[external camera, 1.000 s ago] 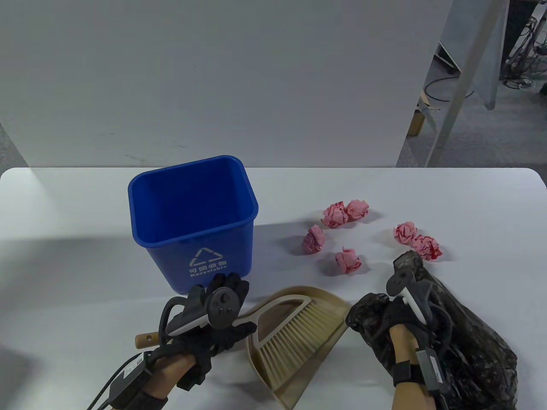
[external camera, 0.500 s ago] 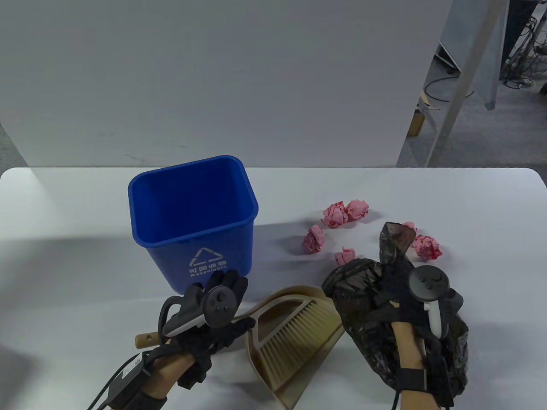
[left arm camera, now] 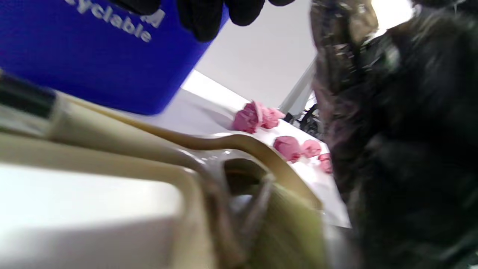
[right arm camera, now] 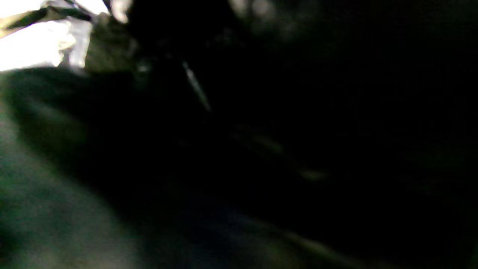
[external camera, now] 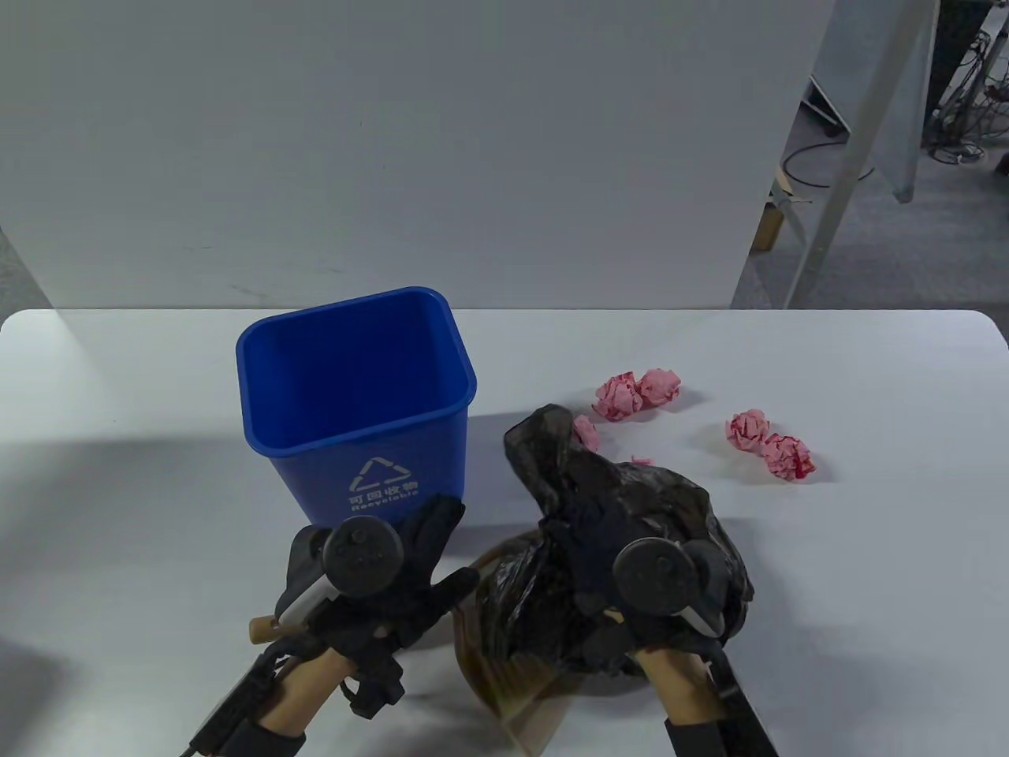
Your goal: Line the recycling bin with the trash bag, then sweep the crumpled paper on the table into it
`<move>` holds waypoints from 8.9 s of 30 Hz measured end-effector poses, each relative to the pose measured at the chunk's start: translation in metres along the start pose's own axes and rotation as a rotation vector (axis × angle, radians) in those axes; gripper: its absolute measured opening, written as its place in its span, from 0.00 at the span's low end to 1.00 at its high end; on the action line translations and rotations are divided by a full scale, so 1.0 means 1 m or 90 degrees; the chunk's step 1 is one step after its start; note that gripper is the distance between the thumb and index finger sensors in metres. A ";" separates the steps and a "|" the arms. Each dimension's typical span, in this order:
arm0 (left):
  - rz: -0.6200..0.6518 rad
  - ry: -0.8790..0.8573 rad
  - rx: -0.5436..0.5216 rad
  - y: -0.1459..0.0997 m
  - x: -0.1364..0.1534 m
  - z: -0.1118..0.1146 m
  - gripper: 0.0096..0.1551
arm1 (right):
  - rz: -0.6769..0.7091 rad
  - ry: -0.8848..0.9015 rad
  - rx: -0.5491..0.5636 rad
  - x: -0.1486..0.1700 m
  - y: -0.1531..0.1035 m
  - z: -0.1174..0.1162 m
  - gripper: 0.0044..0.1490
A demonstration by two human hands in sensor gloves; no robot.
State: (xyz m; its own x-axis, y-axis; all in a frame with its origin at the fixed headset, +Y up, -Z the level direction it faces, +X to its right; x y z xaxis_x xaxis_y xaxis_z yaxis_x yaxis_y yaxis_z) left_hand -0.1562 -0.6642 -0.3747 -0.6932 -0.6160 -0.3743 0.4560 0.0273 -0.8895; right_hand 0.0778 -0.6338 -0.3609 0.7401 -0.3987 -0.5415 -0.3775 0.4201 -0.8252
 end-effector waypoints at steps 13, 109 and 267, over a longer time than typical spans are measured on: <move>-0.098 -0.252 -0.041 0.002 0.030 -0.001 0.30 | 0.218 -0.192 -0.137 -0.063 -0.008 -0.058 0.25; -0.112 0.107 -0.430 -0.044 0.001 -0.089 0.29 | -0.140 -0.019 0.298 0.069 -0.044 0.115 0.22; 0.398 -0.443 -0.234 -0.028 -0.158 -0.150 0.36 | 0.275 0.413 0.047 -0.142 0.079 0.145 0.25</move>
State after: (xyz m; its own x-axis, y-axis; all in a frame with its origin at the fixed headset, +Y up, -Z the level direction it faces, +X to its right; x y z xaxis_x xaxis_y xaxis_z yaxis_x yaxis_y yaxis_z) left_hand -0.1436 -0.4494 -0.3306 0.1458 -0.7286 -0.6692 0.3449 0.6715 -0.6559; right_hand 0.0237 -0.4258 -0.3259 0.0540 -0.5744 -0.8168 -0.5033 0.6908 -0.5191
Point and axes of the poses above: the tracker on the back of each hand, its own x axis roughly to the little-finger side, its own y axis roughly from the wrist to the fingertips, z = x × y, the point moved 4 cm from there along y, roughly from the wrist to the fingertips, and after that the axes turned 3 degrees about -x, right-handed, at the moved point
